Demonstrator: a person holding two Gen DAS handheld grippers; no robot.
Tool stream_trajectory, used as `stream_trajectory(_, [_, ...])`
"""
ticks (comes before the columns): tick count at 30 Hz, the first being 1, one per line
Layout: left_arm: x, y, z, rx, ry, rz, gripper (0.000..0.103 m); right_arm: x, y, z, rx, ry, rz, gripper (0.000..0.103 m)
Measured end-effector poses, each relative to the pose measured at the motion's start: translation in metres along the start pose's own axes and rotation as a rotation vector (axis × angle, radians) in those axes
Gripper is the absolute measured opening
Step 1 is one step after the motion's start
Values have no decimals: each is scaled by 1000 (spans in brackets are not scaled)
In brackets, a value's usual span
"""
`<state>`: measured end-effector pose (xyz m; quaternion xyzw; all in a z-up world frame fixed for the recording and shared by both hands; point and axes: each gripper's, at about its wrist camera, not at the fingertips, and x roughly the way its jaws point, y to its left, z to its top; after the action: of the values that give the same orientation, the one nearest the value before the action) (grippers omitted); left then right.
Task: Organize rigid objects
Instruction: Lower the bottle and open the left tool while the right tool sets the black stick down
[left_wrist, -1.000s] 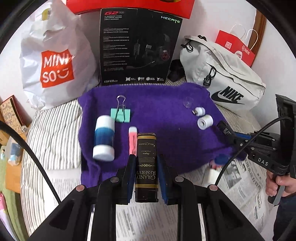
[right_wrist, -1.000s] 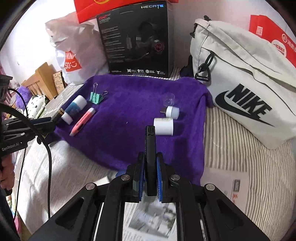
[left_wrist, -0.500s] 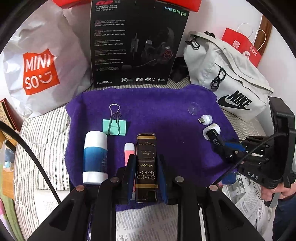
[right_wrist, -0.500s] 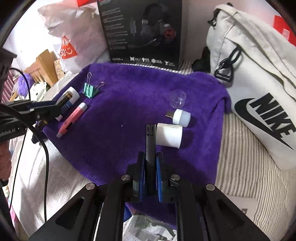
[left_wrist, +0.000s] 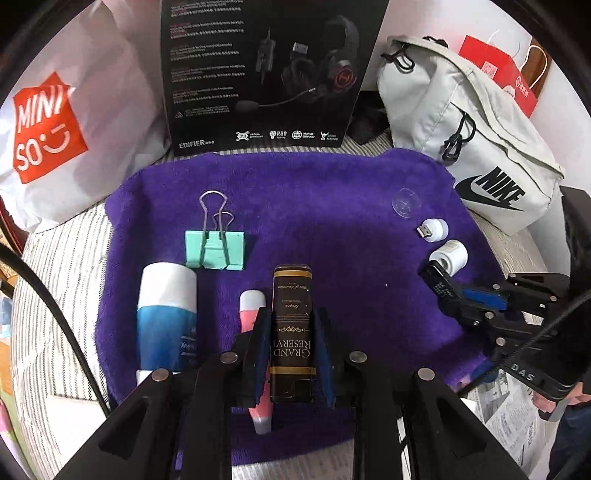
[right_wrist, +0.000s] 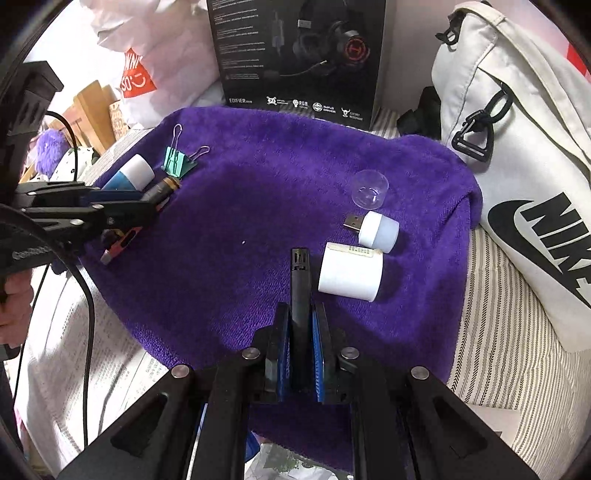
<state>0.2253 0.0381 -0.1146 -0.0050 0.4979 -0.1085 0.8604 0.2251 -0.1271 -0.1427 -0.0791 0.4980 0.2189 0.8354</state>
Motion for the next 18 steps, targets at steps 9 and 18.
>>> stream_trajectory(9, [18, -9, 1, 39, 20, 35, 22, -2, -3, -2, 32, -7, -2, 12])
stream_trajectory(18, [15, -13, -5, 79, 10, 52, 23, -2, -3, -3, 30, -21, -4, 12])
